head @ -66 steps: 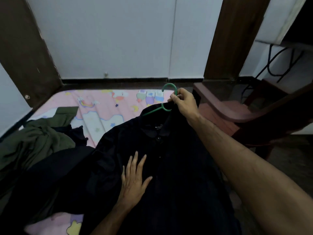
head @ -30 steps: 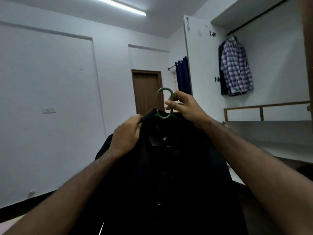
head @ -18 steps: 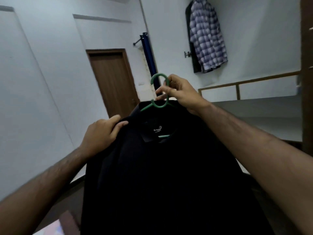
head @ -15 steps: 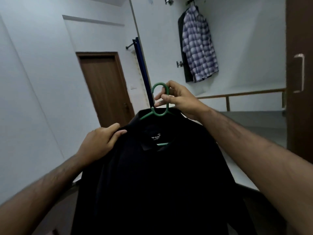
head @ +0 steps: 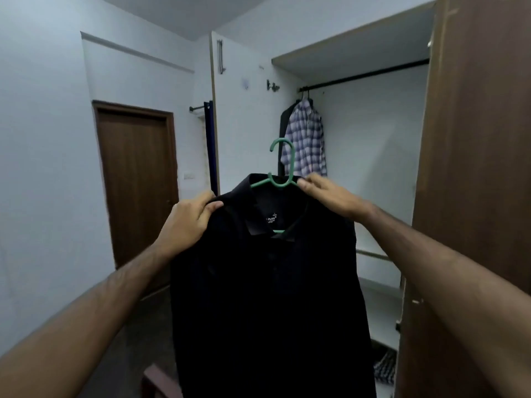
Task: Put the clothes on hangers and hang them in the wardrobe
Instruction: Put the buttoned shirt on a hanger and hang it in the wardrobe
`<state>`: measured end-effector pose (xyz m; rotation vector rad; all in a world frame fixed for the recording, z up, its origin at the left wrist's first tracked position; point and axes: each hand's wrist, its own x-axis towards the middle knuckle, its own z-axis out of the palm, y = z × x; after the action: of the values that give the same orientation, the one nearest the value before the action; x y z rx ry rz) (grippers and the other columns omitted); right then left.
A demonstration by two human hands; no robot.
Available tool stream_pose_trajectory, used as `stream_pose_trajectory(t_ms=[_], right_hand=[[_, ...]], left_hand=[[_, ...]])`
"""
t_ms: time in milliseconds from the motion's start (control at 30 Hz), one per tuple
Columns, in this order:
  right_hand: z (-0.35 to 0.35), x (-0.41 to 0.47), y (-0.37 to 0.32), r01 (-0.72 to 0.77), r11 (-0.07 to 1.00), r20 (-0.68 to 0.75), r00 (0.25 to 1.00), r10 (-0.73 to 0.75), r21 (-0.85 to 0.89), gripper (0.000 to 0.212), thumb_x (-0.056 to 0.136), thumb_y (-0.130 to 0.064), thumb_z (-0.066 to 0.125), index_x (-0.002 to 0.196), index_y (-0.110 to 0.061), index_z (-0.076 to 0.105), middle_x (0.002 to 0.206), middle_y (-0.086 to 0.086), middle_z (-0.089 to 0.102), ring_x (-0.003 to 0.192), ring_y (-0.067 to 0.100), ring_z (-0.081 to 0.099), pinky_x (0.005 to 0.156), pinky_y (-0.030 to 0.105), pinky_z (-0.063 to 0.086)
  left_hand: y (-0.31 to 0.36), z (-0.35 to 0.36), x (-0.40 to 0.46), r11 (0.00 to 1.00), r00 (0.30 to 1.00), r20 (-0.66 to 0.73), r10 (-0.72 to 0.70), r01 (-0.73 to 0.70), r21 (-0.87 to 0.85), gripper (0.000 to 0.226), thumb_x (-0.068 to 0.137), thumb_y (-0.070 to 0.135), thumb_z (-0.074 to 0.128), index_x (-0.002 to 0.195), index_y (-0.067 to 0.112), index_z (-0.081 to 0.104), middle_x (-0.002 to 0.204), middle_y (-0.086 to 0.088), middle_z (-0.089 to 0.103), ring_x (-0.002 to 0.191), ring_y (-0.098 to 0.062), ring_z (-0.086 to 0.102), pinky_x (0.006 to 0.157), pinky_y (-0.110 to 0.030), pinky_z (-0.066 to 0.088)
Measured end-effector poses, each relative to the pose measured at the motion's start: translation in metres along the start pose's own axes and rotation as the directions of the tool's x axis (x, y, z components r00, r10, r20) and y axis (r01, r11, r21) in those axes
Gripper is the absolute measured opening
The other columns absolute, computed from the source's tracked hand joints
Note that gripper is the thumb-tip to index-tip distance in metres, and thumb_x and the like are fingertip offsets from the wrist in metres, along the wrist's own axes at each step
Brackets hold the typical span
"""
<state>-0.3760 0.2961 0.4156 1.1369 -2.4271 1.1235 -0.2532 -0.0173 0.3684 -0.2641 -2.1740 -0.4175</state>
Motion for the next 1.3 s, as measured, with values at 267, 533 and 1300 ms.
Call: stream_pose_trajectory(t_ms=[267,533,1300], right_hand=[[-0.061,0.039,0.025,-0.004,1.0,-0.145,0.989,0.006,0.016,0.031,0.103,-0.037,0.056,0.082,-0.015,0.062,0.072,-0.007,0.06,0.063,0.004,0.052,0.062,0.023,0.041],[-0.065,0.139,0.088,-0.025,0.98,-0.386,0.921,-0.054,-0.197,0.039,0.093,-0.054,0.062,0.081,-0.018,0.054,0.063,-0.016,0.055,0.061,0.003,0.047,0.068,0.036,0.043],[-0.168,0.49,0.395,-0.102,0.976,-0.522,0.853,-0.015,-0.195,0.071,0.075,-0.084,0.045,0.086,-0.015,0.054,0.076,0.001,0.065,0.082,0.023,0.064,0.09,0.052,0.048]], left_hand=[[0.006,0.017,0.086,0.98,1.0,0.002,-0.014,0.014,-0.199,0.028,0.104,0.025,0.05,0.076,0.026,0.052,0.066,0.008,0.058,0.066,-0.006,0.055,0.062,-0.018,0.039],[-0.054,0.085,0.171,0.75,0.967,0.166,-0.194,0.256,-0.609,0.052,0.103,0.037,0.05,0.088,-0.011,0.061,0.086,-0.011,0.061,0.081,-0.025,0.056,0.08,-0.037,0.043],[-0.166,0.378,0.499,0.999,0.993,0.103,0.048,-0.047,-0.019,0.018,0.103,0.04,0.045,0.087,0.032,0.05,0.088,0.003,0.067,0.086,-0.022,0.062,0.081,-0.041,0.049]])
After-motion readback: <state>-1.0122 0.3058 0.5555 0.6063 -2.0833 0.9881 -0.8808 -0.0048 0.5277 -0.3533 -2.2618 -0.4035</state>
